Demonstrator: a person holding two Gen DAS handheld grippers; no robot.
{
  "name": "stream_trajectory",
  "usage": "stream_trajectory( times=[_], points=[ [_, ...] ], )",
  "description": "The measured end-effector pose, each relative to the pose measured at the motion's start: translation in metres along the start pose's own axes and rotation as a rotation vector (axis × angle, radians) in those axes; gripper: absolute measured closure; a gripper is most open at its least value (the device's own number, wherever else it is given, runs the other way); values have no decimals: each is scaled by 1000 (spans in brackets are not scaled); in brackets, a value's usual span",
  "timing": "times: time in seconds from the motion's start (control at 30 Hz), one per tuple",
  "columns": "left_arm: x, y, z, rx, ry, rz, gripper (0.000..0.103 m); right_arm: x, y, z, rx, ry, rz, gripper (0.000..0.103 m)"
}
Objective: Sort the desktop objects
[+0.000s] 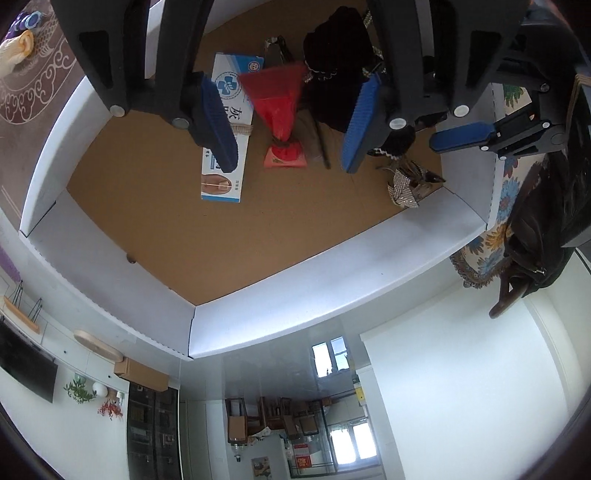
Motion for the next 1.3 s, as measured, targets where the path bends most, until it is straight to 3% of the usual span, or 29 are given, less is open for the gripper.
stream_trajectory(
  times=[0.07, 0.17, 0.23, 0.33, 0.4, 0.47, 0.53, 0.63, 0.73, 0.9, 0.93, 1.0, 1.3],
  points=[
    [-7, -2, -2, -12, -29, -7, 36, -16, -8, 2, 20, -54, 16, 38],
    [-20, -15, -6, 11, -69, -20, 36, -58, -24, -3, 38, -152, 1, 22],
    [-30, -39, -9, 51, -97, -50, 36, -89, -40, -20, 42, -208, -23, 13],
    [-47, -87, -25, 121, -114, -136, 34, -127, -79, -67, 63, -237, -102, 10],
    [-54, -127, -42, 171, -115, -209, 28, -147, -111, -112, 96, -210, -172, 10],
    [-58, -169, -64, 225, -114, -276, 10, -165, -143, -163, 141, -163, -229, 10],
    [-53, -208, -88, 290, -100, -321, 6, -182, -176, -214, 195, -109, -289, 10],
    [-22, -256, -124, 402, -35, -301, 6, -209, -222, -278, 260, -41, -400, 10],
    [17, -282, -146, 467, 7, -243, 6, -232, -250, -318, 316, -12, -489, 10],
    [59, -297, -154, 489, 29, -181, 6, -243, -258, -328, 352, -21, -510, 7],
    [64, -297, -154, 498, 32, -164, 6, -239, -260, -328, 345, -1, -518, 0],
    [73, -296, -153, 516, 17, -136, 3, -238, -259, -328, 346, 8, -523, 0],
    [77, -286, -153, 498, -33, -145, 0, -235, -253, -331, 346, 8, -527, 0]
  ],
)
Point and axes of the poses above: each gripper's, at about its wrist camera, not at the fingertips, and x roughly the way its jaws point, y to its left, z to its top, the point moved 7 cm from there along x, roughly the way its jaws point, and after that the axes turned 6 degrees about -y, right-handed, at the moved point
